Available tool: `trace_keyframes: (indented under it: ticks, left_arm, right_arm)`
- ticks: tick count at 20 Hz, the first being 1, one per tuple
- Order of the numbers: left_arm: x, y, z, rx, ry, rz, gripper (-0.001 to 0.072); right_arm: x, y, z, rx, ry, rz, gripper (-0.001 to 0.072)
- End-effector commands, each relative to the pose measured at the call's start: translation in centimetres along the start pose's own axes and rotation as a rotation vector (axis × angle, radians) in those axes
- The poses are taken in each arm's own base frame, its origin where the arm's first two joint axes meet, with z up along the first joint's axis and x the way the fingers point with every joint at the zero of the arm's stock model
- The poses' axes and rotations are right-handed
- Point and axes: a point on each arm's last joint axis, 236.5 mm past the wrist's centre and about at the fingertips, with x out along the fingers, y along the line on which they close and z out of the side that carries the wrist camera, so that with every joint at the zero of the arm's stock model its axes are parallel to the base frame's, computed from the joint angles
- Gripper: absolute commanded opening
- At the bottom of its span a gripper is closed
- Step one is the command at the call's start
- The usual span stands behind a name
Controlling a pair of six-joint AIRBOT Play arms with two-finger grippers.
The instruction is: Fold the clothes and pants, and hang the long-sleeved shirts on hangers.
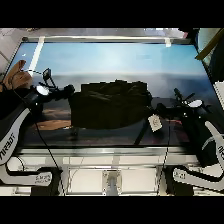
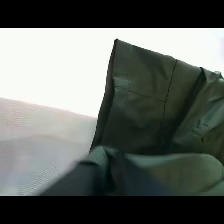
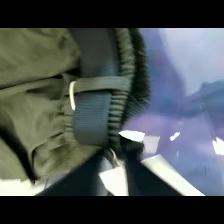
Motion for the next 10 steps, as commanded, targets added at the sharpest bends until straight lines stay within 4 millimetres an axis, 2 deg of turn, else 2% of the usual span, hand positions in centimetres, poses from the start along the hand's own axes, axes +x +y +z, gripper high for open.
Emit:
trace_keyframes:
  ticks: [1, 3, 5, 6, 7, 9, 10]
  left_arm:
    - [-1.0, -0.6, -0.1, 0.0, 0.032, -0.026, 0.0685]
    - [-3.8, -0.3, -0.8, -0.007, 0.101, -0.045, 0.0684]
    - [-7.7, 0.1, -1.3, -0.012, 0.152, -0.059, 0.0683]
    - [-9.8, 0.6, -2.2, -0.008, 0.176, -0.052, 0.066]
    - [-11.4, 1.6, -3.9, -0.002, 0.209, -0.022, 0.0586]
    - [-13.7, 4.4, -9.4, -0.072, 0.254, 0.062, 0.0572]
    - [-14.2, 5.0, -12.5, -0.139, 0.274, 0.068, 0.0572]
  right_arm:
    - [-0.3, 0.8, 0.7, -0.007, -0.003, 0.023, 0.0347]
    - [-2.1, 1.5, 0.4, -0.113, 0.044, -0.009, 0.0344]
    - [-5.3, 0.1, 0.7, -0.208, 0.055, -0.154, 0.0344]
    - [-7.0, -0.8, 0.8, -0.234, 0.04, -0.233, 0.0344]
    - [-8.6, -1.5, 0.9, -0.243, 0.01, -0.294, 0.0345]
    - [-10.9, -1.9, 0.0, -0.221, -0.056, -0.306, 0.0346]
    - [-11.3, -2.1, -1.2, -0.183, -0.078, -0.287, 0.0346]
